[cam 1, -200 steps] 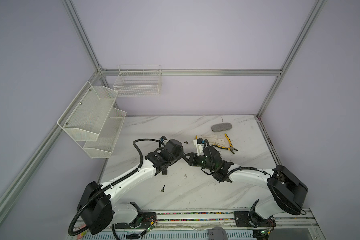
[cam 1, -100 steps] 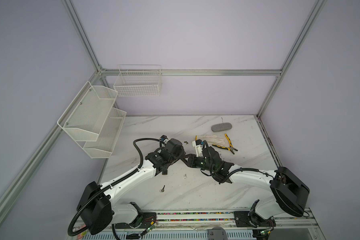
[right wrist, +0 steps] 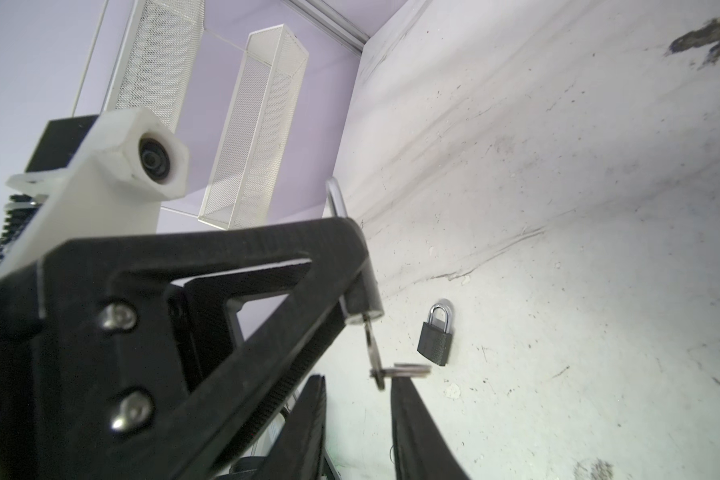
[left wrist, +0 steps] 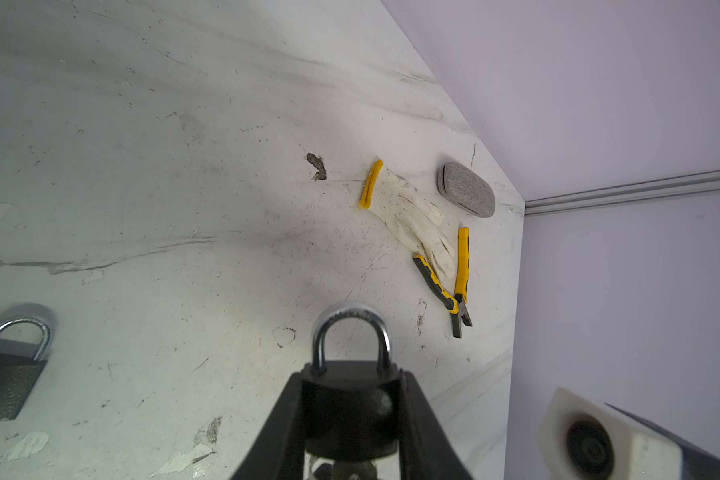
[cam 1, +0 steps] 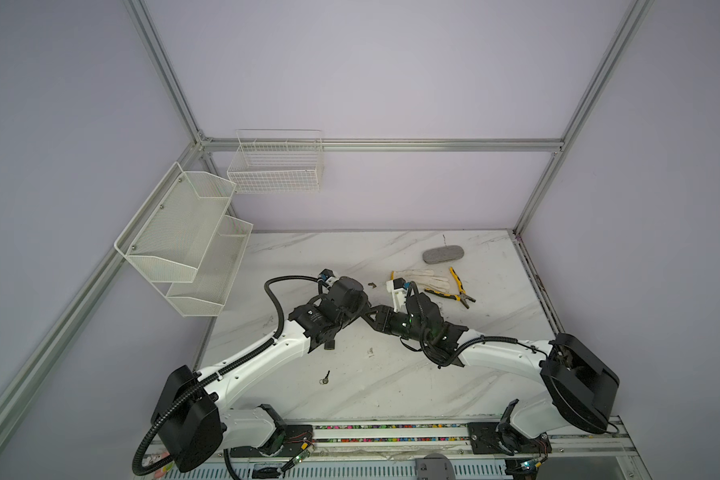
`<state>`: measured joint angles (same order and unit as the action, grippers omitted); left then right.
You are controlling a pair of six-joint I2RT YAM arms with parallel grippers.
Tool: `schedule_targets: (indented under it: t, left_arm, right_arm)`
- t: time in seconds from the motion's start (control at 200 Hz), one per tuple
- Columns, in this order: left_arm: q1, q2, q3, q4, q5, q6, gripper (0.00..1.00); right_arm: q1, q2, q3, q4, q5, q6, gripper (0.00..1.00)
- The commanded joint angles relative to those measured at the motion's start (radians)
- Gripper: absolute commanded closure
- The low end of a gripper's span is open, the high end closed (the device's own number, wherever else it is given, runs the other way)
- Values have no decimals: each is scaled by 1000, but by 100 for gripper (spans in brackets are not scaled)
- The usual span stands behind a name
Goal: Unlock with the key
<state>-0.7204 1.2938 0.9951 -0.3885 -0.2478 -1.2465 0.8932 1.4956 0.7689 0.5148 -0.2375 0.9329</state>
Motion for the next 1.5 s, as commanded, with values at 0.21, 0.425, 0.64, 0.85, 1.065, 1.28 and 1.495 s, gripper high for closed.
schedule_targets:
  t: [0.21,0.425,0.64,0.85,1.065,1.28,1.495]
  left_arm:
    - [-1,-40,-38,69,-21,-22,100]
    - [-1,-47,-38,71,-16,-27,100]
    - [-1,-48,-35,73,-14,-26,100]
    - [-2,-54,-35,74,-13,-28,100]
    - [-1,-52,-35,83,1,-31,100]
    - [-1,-43,-38,89,8,-31,100]
    - [-2,-41,-41,98,17,-31,100]
  right_arm:
    - [6,-102,-31,-2,114,6,71]
    - [7,-100,-23,-5,122,-2,71]
    - [7,-91,-14,-11,148,-8,73]
    - [6,-57,-13,3,144,-13,73]
    - [7,-32,-7,22,141,-21,78]
    - [7,-23,7,18,154,-38,83]
    - [6,-20,12,25,161,-58,83]
